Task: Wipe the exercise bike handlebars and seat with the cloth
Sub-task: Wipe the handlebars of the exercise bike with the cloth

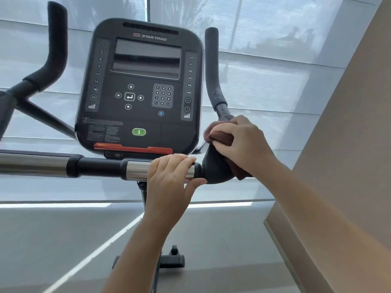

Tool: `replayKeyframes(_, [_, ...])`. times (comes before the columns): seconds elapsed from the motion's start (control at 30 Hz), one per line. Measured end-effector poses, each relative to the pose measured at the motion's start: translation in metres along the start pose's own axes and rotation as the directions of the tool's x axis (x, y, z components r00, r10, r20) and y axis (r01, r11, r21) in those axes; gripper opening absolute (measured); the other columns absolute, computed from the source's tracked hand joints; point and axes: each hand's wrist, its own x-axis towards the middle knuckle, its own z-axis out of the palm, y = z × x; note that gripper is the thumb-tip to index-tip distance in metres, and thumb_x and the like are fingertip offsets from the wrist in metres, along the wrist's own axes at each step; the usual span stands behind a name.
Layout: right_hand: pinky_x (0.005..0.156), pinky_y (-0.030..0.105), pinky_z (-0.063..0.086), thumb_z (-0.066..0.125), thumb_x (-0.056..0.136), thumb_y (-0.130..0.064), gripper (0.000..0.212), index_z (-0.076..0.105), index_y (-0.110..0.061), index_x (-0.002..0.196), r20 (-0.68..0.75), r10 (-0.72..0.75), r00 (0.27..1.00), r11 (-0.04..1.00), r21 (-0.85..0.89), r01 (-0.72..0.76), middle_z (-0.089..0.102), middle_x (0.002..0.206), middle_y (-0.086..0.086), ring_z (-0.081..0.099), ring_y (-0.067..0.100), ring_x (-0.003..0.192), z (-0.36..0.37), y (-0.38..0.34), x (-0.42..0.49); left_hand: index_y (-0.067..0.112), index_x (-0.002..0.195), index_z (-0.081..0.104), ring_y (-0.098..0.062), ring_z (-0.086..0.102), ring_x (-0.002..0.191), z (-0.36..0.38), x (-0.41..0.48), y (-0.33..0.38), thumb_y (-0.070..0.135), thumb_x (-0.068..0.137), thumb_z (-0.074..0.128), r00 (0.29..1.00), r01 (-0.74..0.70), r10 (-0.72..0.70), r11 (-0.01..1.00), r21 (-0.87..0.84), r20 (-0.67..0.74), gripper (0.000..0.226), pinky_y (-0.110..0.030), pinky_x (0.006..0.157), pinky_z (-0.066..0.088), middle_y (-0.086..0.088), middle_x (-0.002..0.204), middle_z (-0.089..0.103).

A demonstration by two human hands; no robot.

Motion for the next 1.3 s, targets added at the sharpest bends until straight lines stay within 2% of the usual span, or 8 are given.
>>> replayKeyframes(0.2, [0.080,0.030,0.046,0.069,0.075,-0.017,0.022,0.071,-0.024,0.096,-0.023,-0.097,0.995,0.990,0.103,0.098,0.057,0.096,0.008,0.057,0.021,0.088,-0.002,-0.012,-0.043,0.005,0.101,0.066,-0.031,0.061,0.094,-0.002,-0.002,0.001,0.042,0.076,0.059,0.999,-0.019,0.019,1.000,0.008,0.049,0.046,-0.036,0.090,0.030,-0.010,0.098,0.068])
replayKeyframes(0.33, [0.081,0.017,0.044,0.070,0.074,-0.016,0.022,0.071,-0.023,0.095,-0.045,-0.145,0.988,0.945,0.290,0.151,0.058,0.097,0.002,0.056,0.005,0.089,-0.009,0.003,-0.052,0.007,0.105,0.066,-0.029,0.060,0.097,-0.010,0.000,0.004,0.045,0.081,0.048,0.994,-0.019,0.021,1.000,-0.024,0.103,0.048,-0.036,0.090,0.032,-0.008,0.101,0.068])
replayKeyframes(0.53, [0.086,0.010,0.041,0.071,0.074,-0.011,0.029,0.068,-0.034,0.092,-0.200,0.051,0.978,0.915,0.402,0.035,0.058,0.098,-0.003,0.055,-0.004,0.094,-0.018,0.054,-0.028,0.014,0.101,0.070,-0.029,0.056,0.110,-0.016,0.023,0.023,0.042,0.078,0.058,0.996,-0.019,0.025,0.997,-0.071,0.087,0.038,-0.053,0.092,0.040,-0.009,0.117,0.063])
replayKeyframes(0.73, [0.083,0.003,0.037,0.071,0.074,-0.013,0.025,0.067,-0.033,0.089,-0.158,0.063,0.985,0.899,0.438,0.013,0.059,0.097,0.002,0.051,-0.011,0.088,-0.001,0.082,0.022,0.013,0.126,0.052,-0.020,0.044,0.121,0.007,0.073,0.049,0.042,0.082,0.061,0.978,-0.049,0.062,0.996,-0.071,0.198,0.054,-0.033,0.100,0.031,-0.005,0.134,0.049])
replayKeyframes(0.93, [0.082,0.015,0.039,0.069,0.078,-0.019,0.022,0.070,-0.022,0.099,0.001,-0.111,0.994,0.924,0.369,0.103,0.055,0.102,0.007,0.054,0.014,0.094,0.009,0.098,0.099,0.013,0.129,0.049,-0.016,0.042,0.119,0.037,0.094,0.061,0.044,0.080,0.061,0.975,0.005,-0.002,1.000,-0.014,0.220,0.059,-0.029,0.099,0.033,0.001,0.135,0.043])
replayKeyframes(1.17, [0.077,0.000,0.034,0.070,0.076,-0.016,0.028,0.065,-0.039,0.092,0.005,-0.243,0.970,0.792,0.579,0.195,0.056,0.095,0.006,0.052,-0.006,0.086,0.013,0.133,0.086,0.014,0.132,0.045,-0.007,0.033,0.126,0.048,0.094,0.068,0.042,0.079,0.062,0.980,0.070,-0.067,0.998,-0.008,0.186,0.063,-0.021,0.104,0.026,0.005,0.138,0.039])
replayKeyframes(1.23, [0.078,0.002,0.036,0.071,0.076,-0.019,0.023,0.068,-0.036,0.092,-0.004,-0.260,0.966,0.792,0.572,0.216,0.056,0.095,0.004,0.053,-0.005,0.086,0.015,0.133,0.095,0.016,0.133,0.044,-0.003,0.031,0.126,0.048,0.093,0.067,0.043,0.079,0.062,0.979,0.080,-0.078,0.997,-0.006,0.190,0.063,-0.014,0.101,0.024,0.009,0.137,0.037])
replayKeyframes(1.3, [0.083,0.015,0.041,0.070,0.077,-0.025,0.019,0.070,-0.029,0.096,-0.023,-0.291,0.956,0.848,0.457,0.269,0.053,0.097,0.001,0.054,0.005,0.090,0.014,0.121,0.118,0.017,0.134,0.043,0.003,0.027,0.125,0.049,0.093,0.066,0.044,0.080,0.062,0.976,0.090,-0.086,0.996,-0.012,0.199,0.063,-0.003,0.097,0.018,0.015,0.134,0.034])
